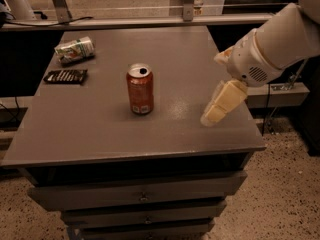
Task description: Move coke can near rxbar chocolate
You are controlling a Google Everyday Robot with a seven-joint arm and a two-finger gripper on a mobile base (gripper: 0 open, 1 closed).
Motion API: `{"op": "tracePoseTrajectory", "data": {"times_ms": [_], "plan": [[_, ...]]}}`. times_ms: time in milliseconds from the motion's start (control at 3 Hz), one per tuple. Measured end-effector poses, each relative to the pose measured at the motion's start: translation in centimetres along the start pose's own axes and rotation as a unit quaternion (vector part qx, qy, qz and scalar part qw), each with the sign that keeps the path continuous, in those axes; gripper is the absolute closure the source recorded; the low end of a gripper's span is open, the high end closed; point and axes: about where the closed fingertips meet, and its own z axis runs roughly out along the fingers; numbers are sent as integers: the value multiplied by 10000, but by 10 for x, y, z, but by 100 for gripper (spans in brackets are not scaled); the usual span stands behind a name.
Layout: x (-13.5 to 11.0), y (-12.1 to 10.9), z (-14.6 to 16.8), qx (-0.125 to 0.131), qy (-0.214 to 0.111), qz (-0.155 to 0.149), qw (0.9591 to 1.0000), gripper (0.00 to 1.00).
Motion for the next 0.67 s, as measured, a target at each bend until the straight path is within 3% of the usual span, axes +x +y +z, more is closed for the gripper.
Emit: {"op": "tracePoseTrajectory", "data": {"times_ms": [333,667], "plan": [[-26,3,29,-75,-663,281,9974,0],[-54,9,57,-123,-1330,413,9902,0]]}}
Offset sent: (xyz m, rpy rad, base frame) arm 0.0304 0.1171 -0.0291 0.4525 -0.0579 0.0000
